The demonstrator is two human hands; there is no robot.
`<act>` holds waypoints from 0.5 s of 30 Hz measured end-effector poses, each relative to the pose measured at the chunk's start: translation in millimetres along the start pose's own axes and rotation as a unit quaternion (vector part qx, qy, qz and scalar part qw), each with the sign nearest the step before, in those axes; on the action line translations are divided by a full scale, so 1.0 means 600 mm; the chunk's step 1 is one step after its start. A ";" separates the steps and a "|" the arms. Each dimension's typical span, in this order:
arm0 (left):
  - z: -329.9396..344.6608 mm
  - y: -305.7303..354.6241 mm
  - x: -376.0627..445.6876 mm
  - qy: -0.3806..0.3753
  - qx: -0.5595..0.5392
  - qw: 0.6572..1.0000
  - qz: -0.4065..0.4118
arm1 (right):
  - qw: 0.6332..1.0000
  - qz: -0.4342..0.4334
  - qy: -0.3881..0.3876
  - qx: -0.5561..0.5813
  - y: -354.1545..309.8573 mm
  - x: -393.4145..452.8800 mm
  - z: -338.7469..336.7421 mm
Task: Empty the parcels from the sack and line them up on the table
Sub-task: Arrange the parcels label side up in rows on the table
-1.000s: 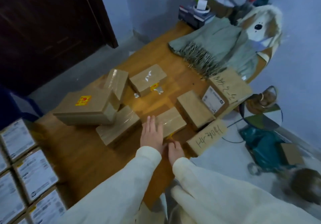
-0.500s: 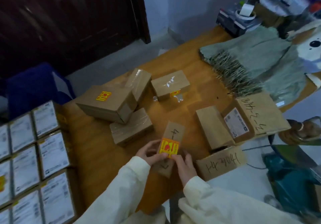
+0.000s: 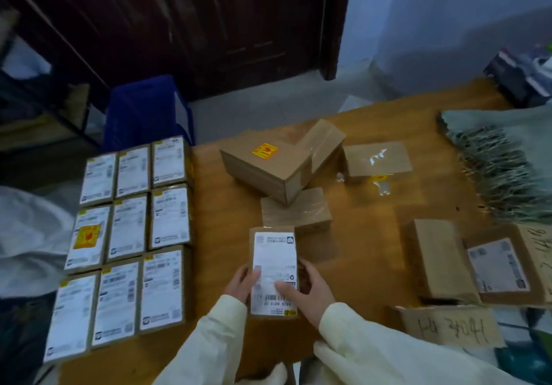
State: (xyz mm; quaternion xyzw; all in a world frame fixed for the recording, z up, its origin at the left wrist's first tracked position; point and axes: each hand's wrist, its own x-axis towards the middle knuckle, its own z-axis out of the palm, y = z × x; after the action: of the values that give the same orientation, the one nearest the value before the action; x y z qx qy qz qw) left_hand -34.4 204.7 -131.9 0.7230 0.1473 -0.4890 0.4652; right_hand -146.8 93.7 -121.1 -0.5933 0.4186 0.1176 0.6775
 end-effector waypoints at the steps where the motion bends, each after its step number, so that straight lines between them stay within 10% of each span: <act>1: -0.015 -0.004 -0.008 0.010 0.015 1.000 0.010 | 0.999 -0.018 -0.012 -0.025 -0.008 0.004 0.011; 7: -0.113 0.027 -0.034 0.164 0.320 0.918 0.164 | 0.950 -0.113 -0.143 -0.255 -0.081 0.044 0.033; 10: -0.143 0.045 -0.037 0.050 0.481 0.854 0.190 | 0.844 -0.158 -0.236 -0.455 -0.132 0.059 0.037; 13: -0.148 0.052 -0.019 -0.044 0.504 0.852 0.136 | 0.799 -0.194 -0.249 -0.512 -0.161 0.081 0.060; 15: -0.155 0.054 -0.004 0.004 0.439 0.888 0.139 | 0.844 -0.225 -0.188 -0.449 -0.172 0.096 0.071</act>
State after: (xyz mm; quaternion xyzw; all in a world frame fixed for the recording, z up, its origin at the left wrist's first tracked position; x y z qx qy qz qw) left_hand 38.9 264.0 -104.6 0.8684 -0.1823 -0.4313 0.1629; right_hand -25.2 85.0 -91.1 -0.8771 0.0395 0.2466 0.4103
